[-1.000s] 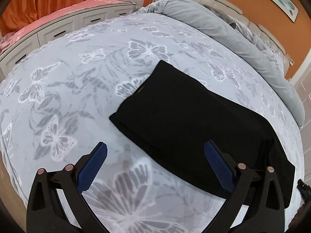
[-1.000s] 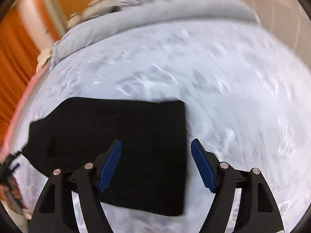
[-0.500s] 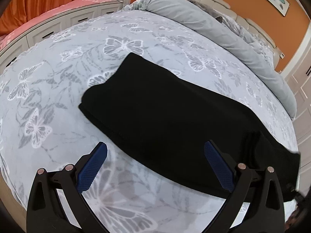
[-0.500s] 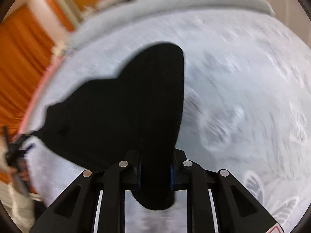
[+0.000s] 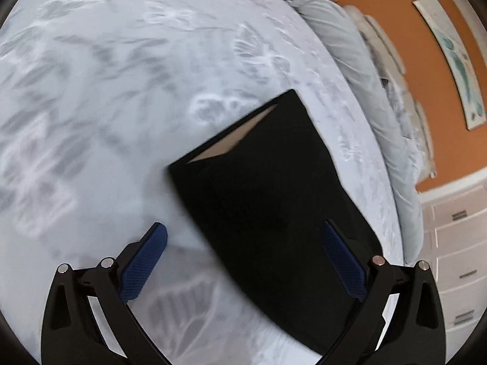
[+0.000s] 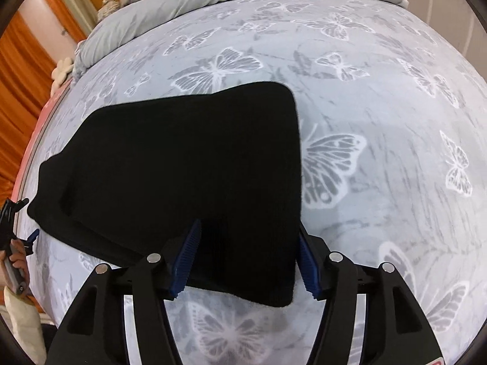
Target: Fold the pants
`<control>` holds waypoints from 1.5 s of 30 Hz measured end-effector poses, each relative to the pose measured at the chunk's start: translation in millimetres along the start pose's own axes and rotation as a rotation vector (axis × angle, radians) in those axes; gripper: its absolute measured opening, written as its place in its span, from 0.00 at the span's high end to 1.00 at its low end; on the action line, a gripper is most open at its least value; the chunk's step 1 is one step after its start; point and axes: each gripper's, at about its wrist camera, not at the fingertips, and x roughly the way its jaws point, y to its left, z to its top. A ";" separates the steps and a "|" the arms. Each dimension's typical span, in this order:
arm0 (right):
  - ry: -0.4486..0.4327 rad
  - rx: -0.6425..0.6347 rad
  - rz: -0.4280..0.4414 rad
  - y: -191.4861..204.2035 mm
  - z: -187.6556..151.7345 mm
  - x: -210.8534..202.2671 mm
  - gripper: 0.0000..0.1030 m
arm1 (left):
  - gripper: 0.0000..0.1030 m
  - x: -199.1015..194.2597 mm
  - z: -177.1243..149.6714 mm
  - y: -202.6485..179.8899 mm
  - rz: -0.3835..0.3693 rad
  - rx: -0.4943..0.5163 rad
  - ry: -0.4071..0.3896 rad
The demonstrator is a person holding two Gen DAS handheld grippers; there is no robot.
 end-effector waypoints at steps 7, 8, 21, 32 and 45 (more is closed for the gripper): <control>-0.253 -0.220 0.012 47.7 -12.2 -47.0 0.36 | 0.70 11.6 12.1 3.5 -0.002 -0.100 -0.025; -0.263 -0.273 0.048 64.0 -15.0 -46.5 0.33 | 0.70 13.1 12.3 5.3 -0.006 -0.121 -0.023; -0.187 -0.666 0.020 245.1 -30.2 54.5 0.86 | 0.54 20.0 14.9 -6.0 -0.002 -0.044 -0.016; -0.151 -0.547 0.209 241.7 -16.2 34.0 0.59 | 0.83 15.5 12.3 -26.7 0.008 0.026 -0.047; -0.337 -0.081 0.048 35.2 25.2 -62.7 0.25 | 0.76 -66.0 -170.7 -243.0 -0.238 0.726 -0.171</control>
